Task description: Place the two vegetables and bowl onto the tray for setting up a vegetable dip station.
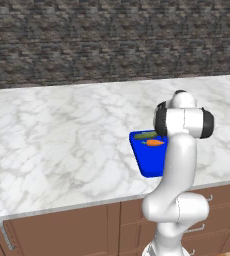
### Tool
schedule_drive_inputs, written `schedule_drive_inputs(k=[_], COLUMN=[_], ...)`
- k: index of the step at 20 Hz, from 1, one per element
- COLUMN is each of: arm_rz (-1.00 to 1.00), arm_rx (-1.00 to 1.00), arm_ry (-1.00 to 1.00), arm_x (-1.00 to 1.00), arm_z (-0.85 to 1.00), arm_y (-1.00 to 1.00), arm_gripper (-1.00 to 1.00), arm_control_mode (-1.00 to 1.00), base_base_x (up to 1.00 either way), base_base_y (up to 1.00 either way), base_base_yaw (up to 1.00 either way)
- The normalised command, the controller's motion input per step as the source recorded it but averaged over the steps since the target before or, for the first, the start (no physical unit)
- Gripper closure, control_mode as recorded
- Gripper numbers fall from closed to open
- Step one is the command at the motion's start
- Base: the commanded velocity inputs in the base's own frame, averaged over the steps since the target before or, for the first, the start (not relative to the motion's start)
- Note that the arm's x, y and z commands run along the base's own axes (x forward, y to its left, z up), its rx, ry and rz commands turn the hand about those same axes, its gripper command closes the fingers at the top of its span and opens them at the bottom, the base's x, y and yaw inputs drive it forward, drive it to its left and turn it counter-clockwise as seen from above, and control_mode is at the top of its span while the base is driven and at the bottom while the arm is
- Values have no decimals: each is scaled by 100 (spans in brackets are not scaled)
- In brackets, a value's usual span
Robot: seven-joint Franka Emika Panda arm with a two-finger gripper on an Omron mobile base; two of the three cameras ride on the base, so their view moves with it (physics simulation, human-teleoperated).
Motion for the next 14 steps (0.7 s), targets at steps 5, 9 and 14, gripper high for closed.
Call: schedule_drive_inputs(k=[5,9,14], arm_rz=[0,0,1], arm_rx=[0,0,0], arm_ry=[-10,-13,-15], arm_x=[-21,-27,-32], arm_z=[25,28,23], arm_y=[-1,0,0], arm_gripper=[100,100,100], arm_control_mode=[-100,-100,-100], base_base_x=[0,0,0], base_base_y=[0,0,0], base_base_yaw=[0,0,0])
